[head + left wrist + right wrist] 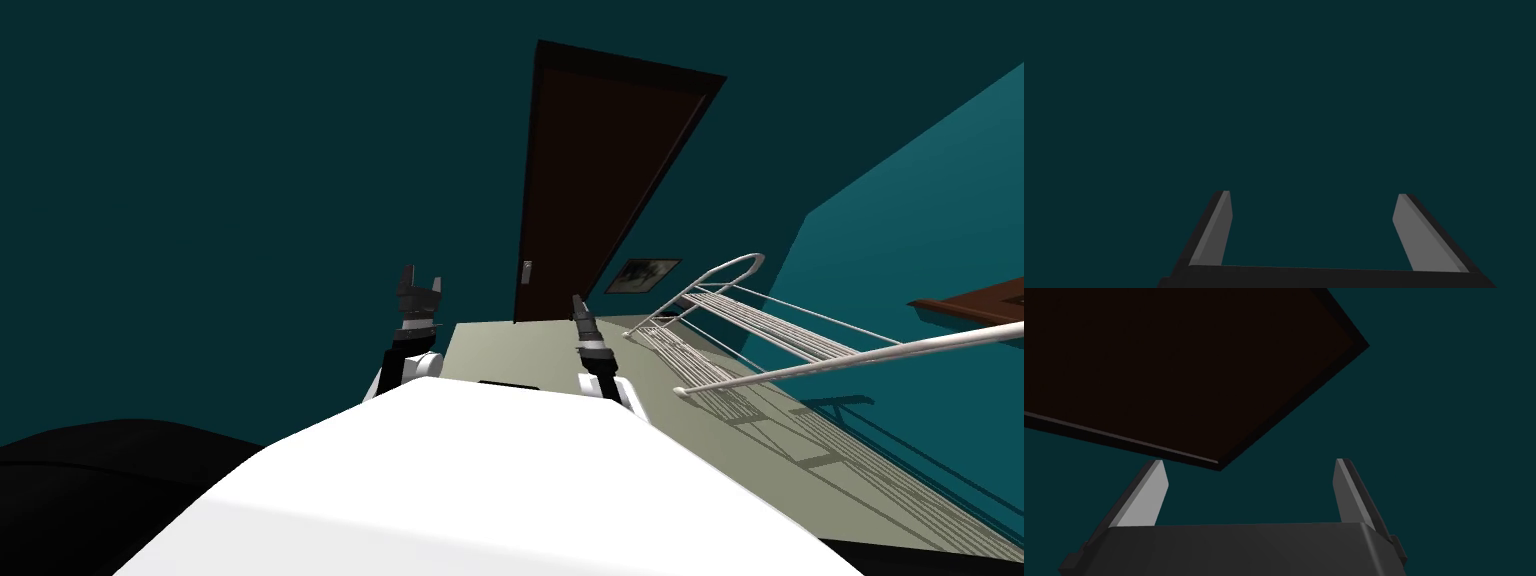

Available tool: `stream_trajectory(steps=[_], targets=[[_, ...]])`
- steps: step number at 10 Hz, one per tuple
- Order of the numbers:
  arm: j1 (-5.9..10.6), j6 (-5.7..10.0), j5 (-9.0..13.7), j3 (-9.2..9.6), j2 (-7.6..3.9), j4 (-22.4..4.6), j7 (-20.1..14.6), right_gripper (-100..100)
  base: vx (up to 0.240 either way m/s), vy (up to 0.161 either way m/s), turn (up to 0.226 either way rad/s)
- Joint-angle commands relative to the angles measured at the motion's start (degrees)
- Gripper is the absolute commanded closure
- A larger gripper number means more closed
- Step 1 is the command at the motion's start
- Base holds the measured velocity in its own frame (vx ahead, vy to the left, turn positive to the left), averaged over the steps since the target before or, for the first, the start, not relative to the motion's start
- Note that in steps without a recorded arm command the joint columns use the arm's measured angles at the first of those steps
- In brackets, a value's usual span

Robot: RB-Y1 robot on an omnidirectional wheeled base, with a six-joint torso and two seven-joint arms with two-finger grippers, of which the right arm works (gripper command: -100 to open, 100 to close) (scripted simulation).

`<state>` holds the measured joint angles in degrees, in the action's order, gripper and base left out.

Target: Pull the door open

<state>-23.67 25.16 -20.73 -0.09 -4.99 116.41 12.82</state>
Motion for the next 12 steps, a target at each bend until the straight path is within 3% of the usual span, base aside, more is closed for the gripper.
stream_trajectory(steps=[1, 12], targets=[[0.89, 0.49, -1.15, -0.25, -0.26, -1.87, 0.86, -100, 0.113, 0.061, -0.042], [7.20, 2.37, -12.62, -0.96, -1.65, -15.34, 8.36, -100, 0.137, 0.058, -0.062]])
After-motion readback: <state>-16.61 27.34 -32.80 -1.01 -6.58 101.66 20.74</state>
